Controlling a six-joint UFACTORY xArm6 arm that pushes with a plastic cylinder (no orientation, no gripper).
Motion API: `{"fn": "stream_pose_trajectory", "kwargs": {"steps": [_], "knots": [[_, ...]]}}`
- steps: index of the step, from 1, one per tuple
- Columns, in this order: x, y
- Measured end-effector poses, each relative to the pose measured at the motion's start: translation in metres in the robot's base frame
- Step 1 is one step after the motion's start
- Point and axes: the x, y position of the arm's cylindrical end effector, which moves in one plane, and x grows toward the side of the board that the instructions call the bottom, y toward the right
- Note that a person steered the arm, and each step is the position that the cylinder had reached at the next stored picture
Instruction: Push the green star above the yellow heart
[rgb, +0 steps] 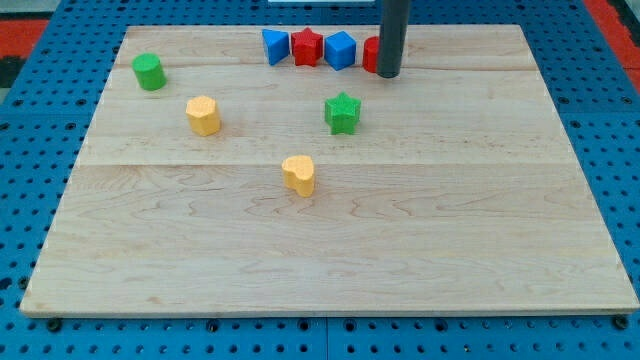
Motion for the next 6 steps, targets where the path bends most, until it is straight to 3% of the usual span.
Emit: {"fn": "stream_pose_trajectory", "kwargs": {"steps": [3, 5, 6], "knots": [[0.0, 0.003], [0.071, -0.033], [0.082, -0.084]]}}
